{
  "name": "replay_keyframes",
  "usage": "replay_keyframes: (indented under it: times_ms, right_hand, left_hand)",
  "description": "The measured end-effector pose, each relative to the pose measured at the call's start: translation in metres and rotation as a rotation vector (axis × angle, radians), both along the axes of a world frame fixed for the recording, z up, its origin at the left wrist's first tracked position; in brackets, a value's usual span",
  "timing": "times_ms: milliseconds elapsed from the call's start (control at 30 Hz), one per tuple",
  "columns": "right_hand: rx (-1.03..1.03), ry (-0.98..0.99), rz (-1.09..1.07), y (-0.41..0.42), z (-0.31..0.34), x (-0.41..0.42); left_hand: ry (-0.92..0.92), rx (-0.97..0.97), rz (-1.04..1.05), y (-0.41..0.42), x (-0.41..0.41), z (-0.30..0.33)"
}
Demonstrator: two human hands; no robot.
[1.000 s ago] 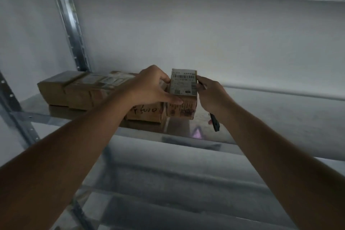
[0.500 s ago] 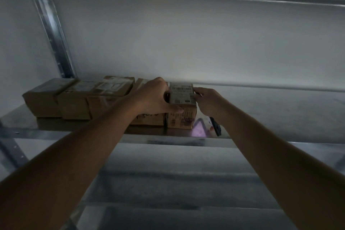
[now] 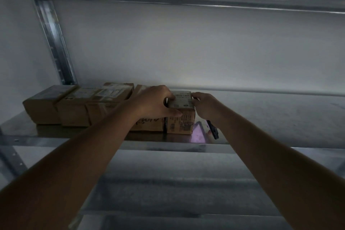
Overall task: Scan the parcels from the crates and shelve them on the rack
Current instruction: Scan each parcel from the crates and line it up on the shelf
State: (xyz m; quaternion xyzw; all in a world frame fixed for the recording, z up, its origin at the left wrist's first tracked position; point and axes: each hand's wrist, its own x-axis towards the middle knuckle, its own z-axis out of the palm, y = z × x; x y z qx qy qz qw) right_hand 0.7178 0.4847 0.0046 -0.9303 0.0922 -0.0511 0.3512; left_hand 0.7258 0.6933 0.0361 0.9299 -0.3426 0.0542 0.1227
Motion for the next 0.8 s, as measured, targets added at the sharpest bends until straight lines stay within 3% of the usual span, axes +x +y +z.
replay_keyframes:
  times_ms: [300, 467, 800]
  right_hand:
    - [-0.033, -0.152, -0.101, -0.004, 0.004, -0.034]
    - [-0.217, -0.226, -0.149, -0.017, 0.012, -0.079]
    - [-0.54, -0.182, -0.329, -0.092, 0.003, -0.189]
  left_hand:
    - [0.032, -0.044, 0.027, -0.008, -0.013, 0.002]
    - [-0.074, -0.106, -0.026, -0.038, -0.024, -0.001]
    - [-0.059, -0.046, -0.241, -0.138, -0.062, -0.018]
